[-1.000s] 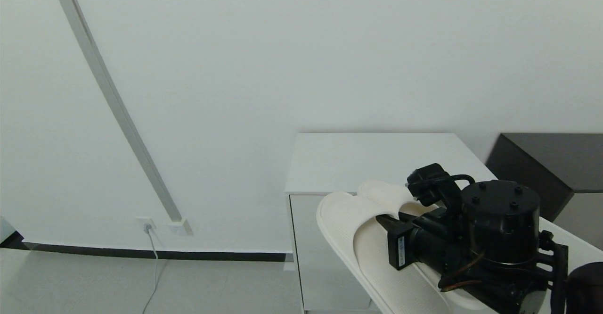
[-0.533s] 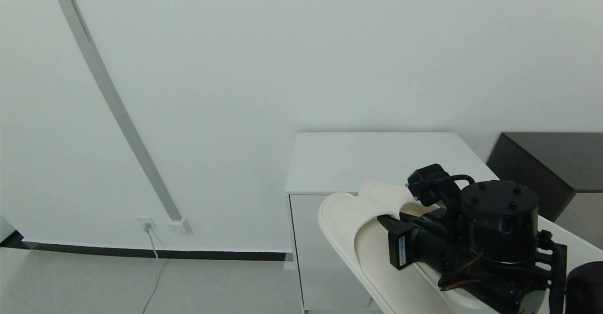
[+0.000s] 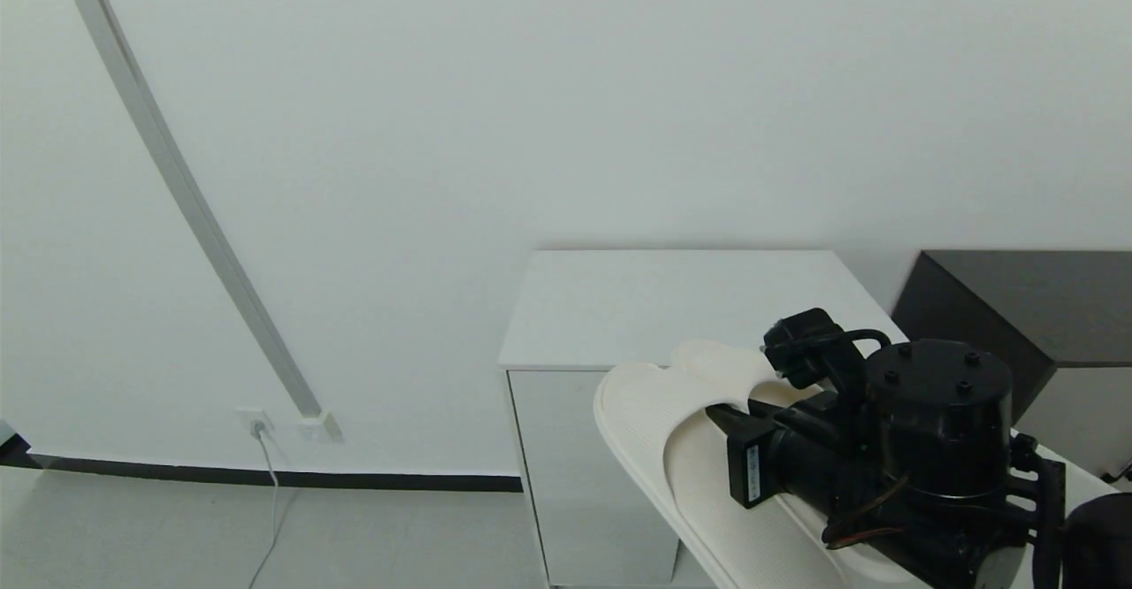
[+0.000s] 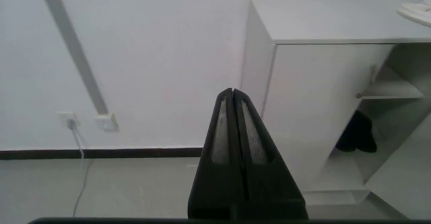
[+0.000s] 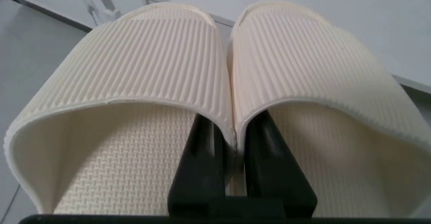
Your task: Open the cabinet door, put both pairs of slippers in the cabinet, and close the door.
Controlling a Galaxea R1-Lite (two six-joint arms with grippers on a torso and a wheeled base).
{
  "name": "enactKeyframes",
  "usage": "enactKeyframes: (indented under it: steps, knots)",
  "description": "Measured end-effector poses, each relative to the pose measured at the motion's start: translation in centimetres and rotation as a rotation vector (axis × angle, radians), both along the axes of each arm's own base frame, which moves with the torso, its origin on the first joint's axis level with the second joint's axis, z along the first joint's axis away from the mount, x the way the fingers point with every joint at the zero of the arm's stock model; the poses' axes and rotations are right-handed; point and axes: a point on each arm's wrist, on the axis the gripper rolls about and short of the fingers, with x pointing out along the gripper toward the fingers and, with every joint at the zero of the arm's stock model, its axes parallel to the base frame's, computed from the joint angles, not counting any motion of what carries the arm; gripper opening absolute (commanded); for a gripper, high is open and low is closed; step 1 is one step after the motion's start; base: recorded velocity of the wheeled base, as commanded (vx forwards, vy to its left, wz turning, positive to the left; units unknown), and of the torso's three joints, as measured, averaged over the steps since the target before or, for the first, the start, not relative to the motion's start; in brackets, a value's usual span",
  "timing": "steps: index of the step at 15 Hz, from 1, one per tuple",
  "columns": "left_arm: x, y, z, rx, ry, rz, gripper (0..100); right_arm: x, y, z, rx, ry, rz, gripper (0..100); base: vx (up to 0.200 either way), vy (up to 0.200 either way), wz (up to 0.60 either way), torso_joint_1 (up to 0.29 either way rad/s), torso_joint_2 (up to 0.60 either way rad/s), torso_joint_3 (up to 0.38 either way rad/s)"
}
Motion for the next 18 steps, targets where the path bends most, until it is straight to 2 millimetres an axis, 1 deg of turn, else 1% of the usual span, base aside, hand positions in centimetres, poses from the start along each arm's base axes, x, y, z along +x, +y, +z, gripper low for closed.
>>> enactKeyframes:
  steps: [11, 18]
  knots:
    - [0.00, 0.00, 0.00, 0.000, 0.000, -0.001, 0, -0.09, -0.09, -0.22, -0.007, 0.006, 0.001, 0, 0.000, -0.200, 0.00, 0.004, 0.00, 0.000]
    - [0.00, 0.00, 0.00, 0.001, 0.000, 0.000, 0, -0.14, -0.18, -0.28, -0.007, 0.007, 0.001, 0, 0.000, 0.000, 0.00, 0.000, 0.00, 0.000]
